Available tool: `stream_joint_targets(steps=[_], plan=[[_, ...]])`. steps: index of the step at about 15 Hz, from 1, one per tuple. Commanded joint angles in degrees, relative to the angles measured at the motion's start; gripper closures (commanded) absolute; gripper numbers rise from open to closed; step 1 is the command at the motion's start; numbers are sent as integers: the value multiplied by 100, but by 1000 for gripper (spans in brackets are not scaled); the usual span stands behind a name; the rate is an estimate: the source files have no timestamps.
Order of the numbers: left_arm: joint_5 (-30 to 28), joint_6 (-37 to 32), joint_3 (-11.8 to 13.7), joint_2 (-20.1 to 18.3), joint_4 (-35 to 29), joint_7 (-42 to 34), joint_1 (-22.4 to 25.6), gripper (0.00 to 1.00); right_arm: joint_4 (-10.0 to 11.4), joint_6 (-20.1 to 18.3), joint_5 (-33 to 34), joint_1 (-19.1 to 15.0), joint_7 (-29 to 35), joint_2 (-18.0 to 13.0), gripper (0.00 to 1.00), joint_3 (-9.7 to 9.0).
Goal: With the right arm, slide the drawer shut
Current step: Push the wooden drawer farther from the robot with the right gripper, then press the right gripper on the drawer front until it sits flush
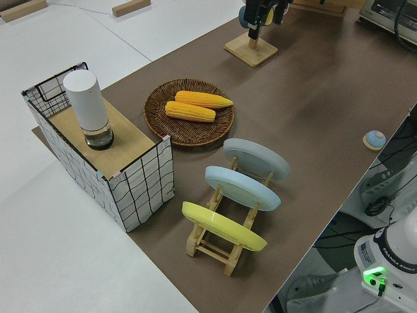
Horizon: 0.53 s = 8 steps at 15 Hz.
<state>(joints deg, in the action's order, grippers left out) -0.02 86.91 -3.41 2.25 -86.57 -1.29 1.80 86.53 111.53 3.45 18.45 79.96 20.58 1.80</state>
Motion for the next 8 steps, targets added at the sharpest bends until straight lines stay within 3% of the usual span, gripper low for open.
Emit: stream_joint_targets(steps=[1, 5, 8], plan=[[98, -113, -37, 65, 140, -56, 22, 7, -180, 115, 68, -342, -498, 104, 1000, 4], [98, -113, -37, 65, 149, -56, 22, 7, -242, 124, 42, -658, -1148, 130, 1000, 5], [98, -113, -37, 65, 149, -56, 22, 7, -234, 466, -2, -939, -1535, 139, 1000, 5]])
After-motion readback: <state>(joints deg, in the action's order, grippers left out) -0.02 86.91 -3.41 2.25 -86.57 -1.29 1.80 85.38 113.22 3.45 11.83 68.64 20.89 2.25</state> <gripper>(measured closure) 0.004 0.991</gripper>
